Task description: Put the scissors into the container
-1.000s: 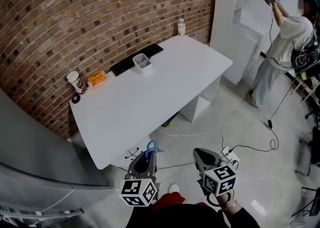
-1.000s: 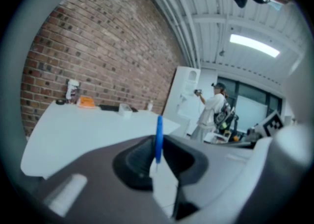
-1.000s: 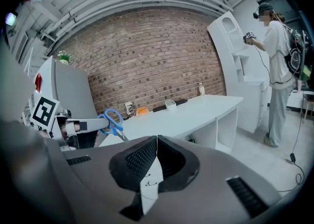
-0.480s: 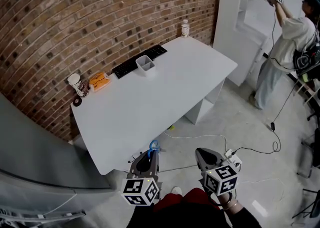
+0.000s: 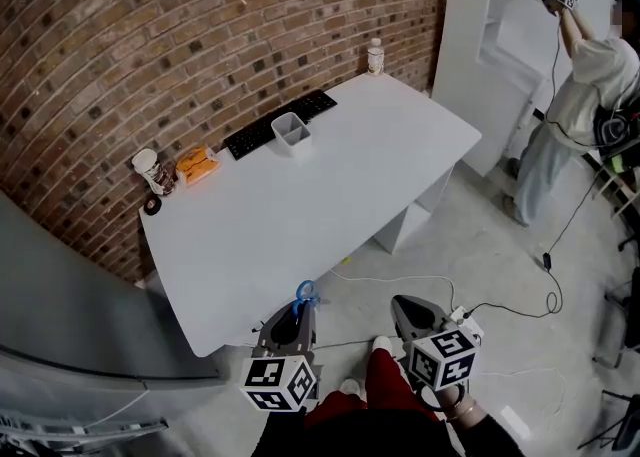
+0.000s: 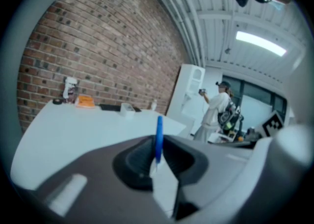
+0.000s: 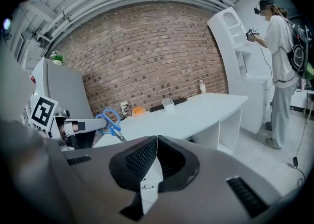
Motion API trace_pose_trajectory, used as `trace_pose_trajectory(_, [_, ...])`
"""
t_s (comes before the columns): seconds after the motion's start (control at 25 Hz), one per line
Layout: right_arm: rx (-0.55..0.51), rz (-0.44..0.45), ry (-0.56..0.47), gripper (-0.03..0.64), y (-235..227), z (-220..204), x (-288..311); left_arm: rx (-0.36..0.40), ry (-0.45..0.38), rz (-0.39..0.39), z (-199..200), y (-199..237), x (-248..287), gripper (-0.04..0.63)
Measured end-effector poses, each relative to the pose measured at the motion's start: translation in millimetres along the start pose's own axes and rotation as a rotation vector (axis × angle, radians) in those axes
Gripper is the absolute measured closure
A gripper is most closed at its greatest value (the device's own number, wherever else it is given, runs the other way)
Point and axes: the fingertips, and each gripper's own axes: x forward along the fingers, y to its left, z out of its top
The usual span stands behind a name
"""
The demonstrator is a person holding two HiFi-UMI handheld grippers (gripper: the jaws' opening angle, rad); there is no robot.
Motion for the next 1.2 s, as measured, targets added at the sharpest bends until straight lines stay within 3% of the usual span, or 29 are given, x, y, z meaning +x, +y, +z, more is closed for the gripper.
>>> trace_pose_trajectory(1.2, [-0.087,0.171,-0.008,0.607,-121.9,105.1,114.3,-0.021,-0.091,0.173,70.6,-4.1,158.3,0.549])
